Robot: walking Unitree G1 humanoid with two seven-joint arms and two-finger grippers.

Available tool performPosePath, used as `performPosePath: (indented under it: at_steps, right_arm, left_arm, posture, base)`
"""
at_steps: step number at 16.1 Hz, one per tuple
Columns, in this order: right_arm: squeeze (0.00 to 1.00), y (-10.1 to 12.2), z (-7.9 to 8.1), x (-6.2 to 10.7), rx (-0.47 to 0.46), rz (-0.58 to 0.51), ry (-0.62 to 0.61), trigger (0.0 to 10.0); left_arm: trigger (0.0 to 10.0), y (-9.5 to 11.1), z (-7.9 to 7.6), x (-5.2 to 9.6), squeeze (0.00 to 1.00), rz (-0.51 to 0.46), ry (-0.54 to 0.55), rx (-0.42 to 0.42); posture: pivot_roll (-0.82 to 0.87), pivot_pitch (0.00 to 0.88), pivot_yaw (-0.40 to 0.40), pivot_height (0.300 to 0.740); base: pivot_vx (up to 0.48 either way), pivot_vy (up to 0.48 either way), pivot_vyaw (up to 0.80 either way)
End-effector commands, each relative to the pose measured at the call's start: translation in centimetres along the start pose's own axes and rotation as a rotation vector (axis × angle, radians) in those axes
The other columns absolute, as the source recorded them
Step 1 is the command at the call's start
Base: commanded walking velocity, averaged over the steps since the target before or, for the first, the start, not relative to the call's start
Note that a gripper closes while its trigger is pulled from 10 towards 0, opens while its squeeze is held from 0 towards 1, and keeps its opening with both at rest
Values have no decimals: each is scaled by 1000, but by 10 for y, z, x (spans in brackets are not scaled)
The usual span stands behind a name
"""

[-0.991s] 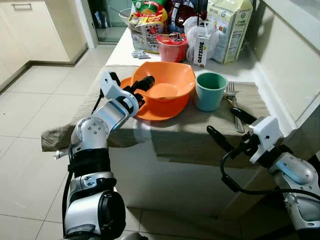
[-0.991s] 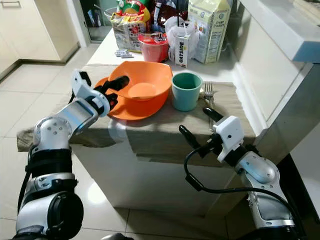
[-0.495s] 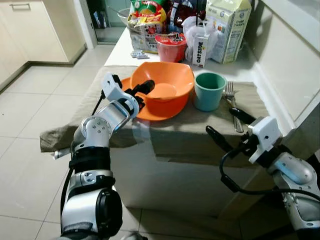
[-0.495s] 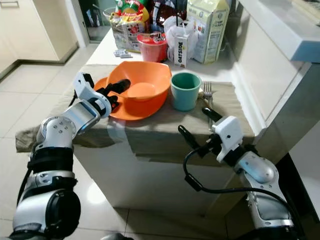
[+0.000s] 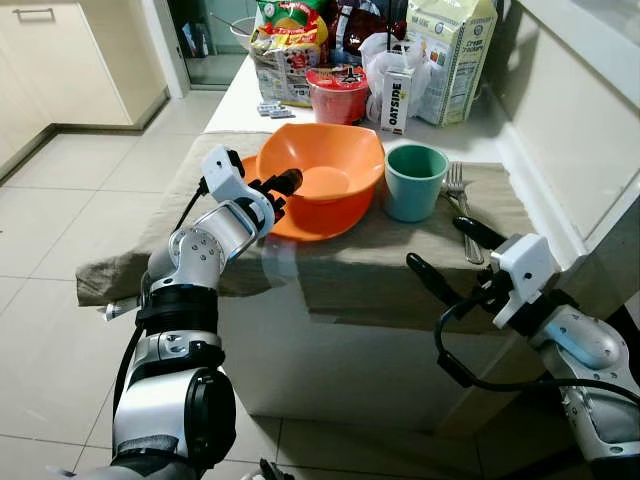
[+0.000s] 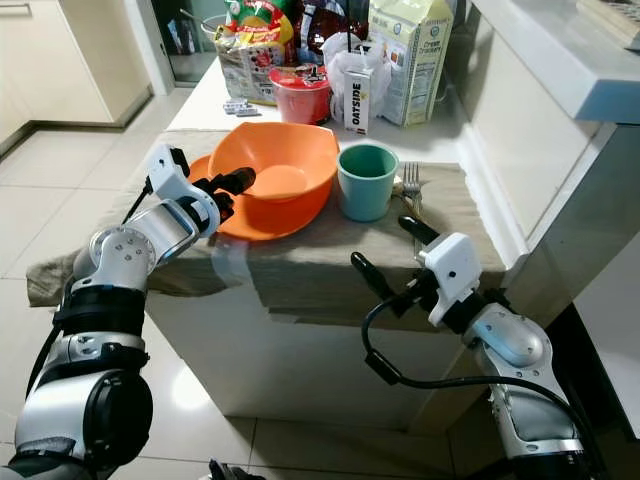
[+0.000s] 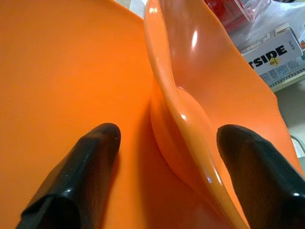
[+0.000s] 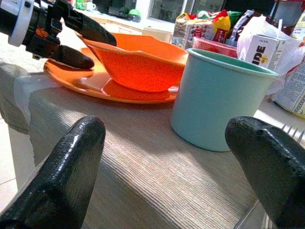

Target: Setting the table

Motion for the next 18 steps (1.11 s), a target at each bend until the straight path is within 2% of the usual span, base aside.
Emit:
performPosePath:
  at_steps: [1, 7, 9, 13, 18]
  right_arm:
    - [0, 5, 3, -3, 18, -4, 9, 10000]
    - [0, 2, 2, -1, 14, 4, 1, 10000]
    - [0, 1, 3, -1, 12, 6, 1, 10000]
    - [0, -1, 3, -1, 9, 12, -1, 10000]
    - [0, -3, 3, -2, 9, 17, 0, 10000]
  left_arm:
    - [0, -1, -1, -2, 0, 16, 5, -33]
    - [0, 2, -1, -5, 0, 19, 19, -30]
    - [0, 5, 5, -4, 0, 14, 57, -42]
    - [0, 6, 7, -4, 0, 10, 67, -48]
    - [0, 16, 13, -4, 0, -43, 99, -53]
  posture:
    - [-211, 16, 64, 740]
    - [-213, 20, 67, 740]
    - [-212, 20, 69, 740]
    - [-212, 19, 70, 740]
    - [-208, 13, 67, 740]
  base:
    - [0, 0, 0]
    - [0, 0, 0]
    - [0, 0, 0]
    - [0, 0, 0]
    - [0, 0, 0]
Point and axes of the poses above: a point about 5 cm out from each wrist's last joint towards the gripper, its own x axis pointing back from the gripper into the wrist, its own y axis along the axis of the wrist's last joint, z = x × y, the point moved 6 cm from there along -x, pointing out of the wrist towards the gripper, and after that the axes turned 15 degrees about -x, right-handed, at the moved point
